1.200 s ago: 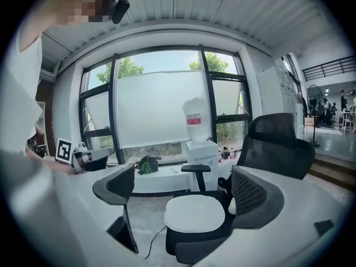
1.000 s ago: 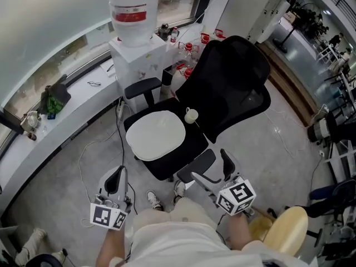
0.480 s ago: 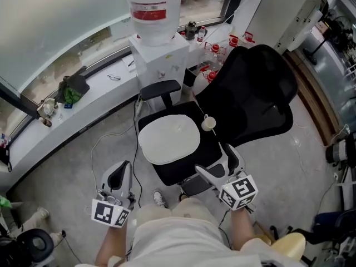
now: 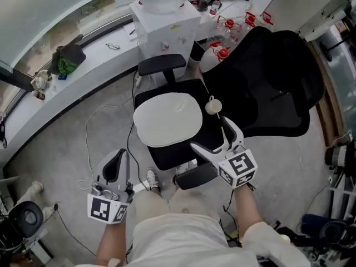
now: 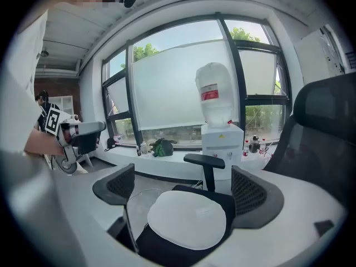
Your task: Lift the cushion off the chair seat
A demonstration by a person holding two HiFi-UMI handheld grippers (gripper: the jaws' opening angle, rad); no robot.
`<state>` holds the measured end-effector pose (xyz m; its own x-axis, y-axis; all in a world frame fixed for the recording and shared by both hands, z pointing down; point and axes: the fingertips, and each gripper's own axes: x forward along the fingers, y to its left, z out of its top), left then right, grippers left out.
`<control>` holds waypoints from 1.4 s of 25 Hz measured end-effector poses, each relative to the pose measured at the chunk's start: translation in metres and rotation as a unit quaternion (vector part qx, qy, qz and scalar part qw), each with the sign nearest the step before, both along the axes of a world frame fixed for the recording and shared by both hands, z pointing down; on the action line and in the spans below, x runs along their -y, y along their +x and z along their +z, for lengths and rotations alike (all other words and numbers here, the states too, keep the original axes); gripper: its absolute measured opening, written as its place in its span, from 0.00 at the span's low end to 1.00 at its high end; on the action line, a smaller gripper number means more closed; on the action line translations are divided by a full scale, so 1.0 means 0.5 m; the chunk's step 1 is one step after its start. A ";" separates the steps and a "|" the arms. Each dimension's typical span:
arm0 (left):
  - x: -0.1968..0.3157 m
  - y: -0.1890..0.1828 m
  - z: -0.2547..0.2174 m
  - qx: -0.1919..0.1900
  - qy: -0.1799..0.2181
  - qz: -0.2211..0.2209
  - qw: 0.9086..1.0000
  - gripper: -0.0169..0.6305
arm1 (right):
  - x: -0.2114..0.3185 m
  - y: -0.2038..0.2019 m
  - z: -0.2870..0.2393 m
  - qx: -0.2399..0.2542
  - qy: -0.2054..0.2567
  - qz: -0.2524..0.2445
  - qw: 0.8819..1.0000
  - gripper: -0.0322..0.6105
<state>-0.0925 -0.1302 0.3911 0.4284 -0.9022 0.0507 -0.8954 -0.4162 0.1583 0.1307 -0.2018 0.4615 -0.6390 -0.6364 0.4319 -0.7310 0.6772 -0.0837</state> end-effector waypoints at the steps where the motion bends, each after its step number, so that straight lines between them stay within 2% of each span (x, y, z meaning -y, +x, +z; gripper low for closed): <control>1: 0.004 -0.002 0.013 0.001 -0.005 -0.003 1.000 0.05 | 0.015 -0.002 0.017 -0.005 -0.003 -0.004 1.000 0.86; 5: 0.013 -0.005 0.065 0.009 -0.028 -0.007 1.000 0.05 | 0.061 -0.022 0.106 -0.027 -0.022 -0.030 0.999 0.86; 10: 0.019 -0.001 0.116 0.011 -0.042 -0.014 0.999 0.05 | 0.104 -0.046 0.218 -0.069 -0.026 -0.067 0.995 0.86; 19: 0.026 -0.002 0.206 0.002 -0.078 -0.019 0.997 0.05 | 0.201 -0.057 0.376 -0.119 -0.042 -0.090 0.988 0.86; 23: 0.048 0.003 0.256 -0.003 -0.094 -0.021 0.995 0.05 | 0.251 -0.062 0.452 -0.152 -0.045 -0.111 0.981 0.86; 28: 0.089 0.015 0.304 -0.007 -0.088 -0.036 0.995 0.05 | 0.316 -0.067 0.560 -0.177 -0.055 -0.131 0.974 0.86; 35: 0.123 0.046 0.325 -0.016 -0.083 -0.044 0.995 0.05 | 0.366 -0.083 0.696 -0.200 -0.101 -0.157 0.962 0.86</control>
<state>-0.0694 -0.1916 0.5537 0.3526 -0.9163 0.1898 -0.9202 -0.3027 0.2484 0.0894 -0.3850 0.8093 -0.5431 -0.3172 0.7775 -0.4951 0.8688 0.0087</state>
